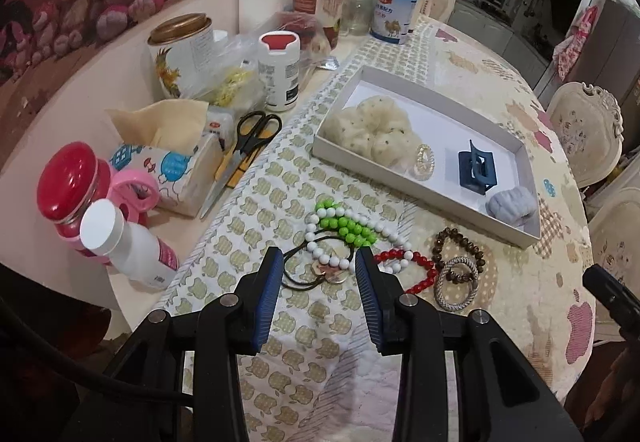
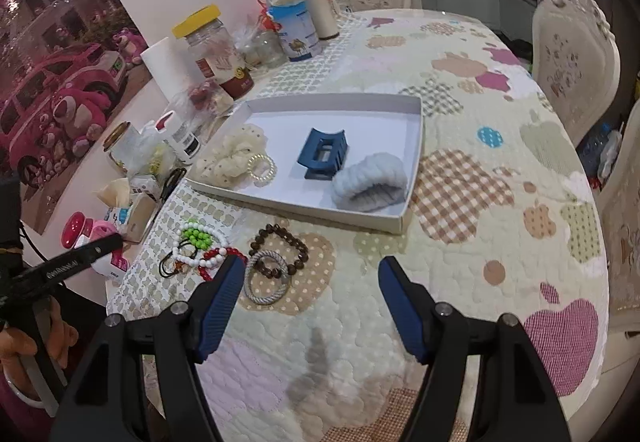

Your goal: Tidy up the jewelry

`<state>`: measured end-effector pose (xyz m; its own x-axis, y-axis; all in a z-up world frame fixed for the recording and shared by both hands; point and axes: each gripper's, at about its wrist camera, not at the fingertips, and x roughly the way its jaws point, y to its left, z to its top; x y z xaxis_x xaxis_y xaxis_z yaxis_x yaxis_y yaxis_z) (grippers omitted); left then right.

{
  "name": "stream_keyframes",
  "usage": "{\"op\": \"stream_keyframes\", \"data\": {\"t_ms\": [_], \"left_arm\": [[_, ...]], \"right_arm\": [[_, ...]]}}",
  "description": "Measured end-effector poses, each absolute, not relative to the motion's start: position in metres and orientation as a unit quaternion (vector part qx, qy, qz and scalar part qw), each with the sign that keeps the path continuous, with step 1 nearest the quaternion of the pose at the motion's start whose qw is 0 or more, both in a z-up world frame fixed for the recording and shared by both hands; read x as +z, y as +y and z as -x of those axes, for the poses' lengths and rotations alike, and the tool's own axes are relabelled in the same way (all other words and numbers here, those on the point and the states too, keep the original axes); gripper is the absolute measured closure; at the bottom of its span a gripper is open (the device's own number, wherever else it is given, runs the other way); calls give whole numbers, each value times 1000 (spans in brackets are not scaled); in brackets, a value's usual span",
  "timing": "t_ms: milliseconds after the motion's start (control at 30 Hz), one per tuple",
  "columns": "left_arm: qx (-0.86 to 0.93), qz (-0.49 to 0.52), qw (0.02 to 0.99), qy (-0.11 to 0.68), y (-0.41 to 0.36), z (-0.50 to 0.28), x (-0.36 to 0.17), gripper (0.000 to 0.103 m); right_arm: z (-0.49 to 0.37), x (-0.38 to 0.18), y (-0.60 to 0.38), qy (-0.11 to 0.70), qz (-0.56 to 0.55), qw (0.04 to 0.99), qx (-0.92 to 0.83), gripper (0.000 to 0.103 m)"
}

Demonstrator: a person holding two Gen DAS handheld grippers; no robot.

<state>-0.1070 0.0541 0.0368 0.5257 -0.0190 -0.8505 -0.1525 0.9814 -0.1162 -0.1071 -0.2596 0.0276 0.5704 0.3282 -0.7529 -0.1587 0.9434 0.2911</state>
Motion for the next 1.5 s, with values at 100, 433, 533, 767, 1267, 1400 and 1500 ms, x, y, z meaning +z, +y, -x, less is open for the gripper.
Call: {"op": "stream_keyframes", "data": {"t_ms": [100,433,533,767,1267,1400,1500], "left_arm": [[38,76,870,486,50,107,37,69],[33,65,870,487,43,107,38,69],[38,66,870,486,47,107,38,69],[49,111,861,494,81,102,31,69],[42,109,843,524,84,83,-4,69],[22,100,831,547,78,67,-20,69],[15,92,827,555,78,57,-29,69]], "right_arm": [[106,29,-257,440,-94,882,141,30],[108,28,-249,434,-91,882,160,30],[105,27,-250,438,-98,879,159,30],[106,22,-246,438,-102,877,167,30],[96,4,-226,448,-96,869,186,36],[86,-11,-219,463,-84,862,186,42],[75,-24,-213,472,-72,858,189,47]]}}
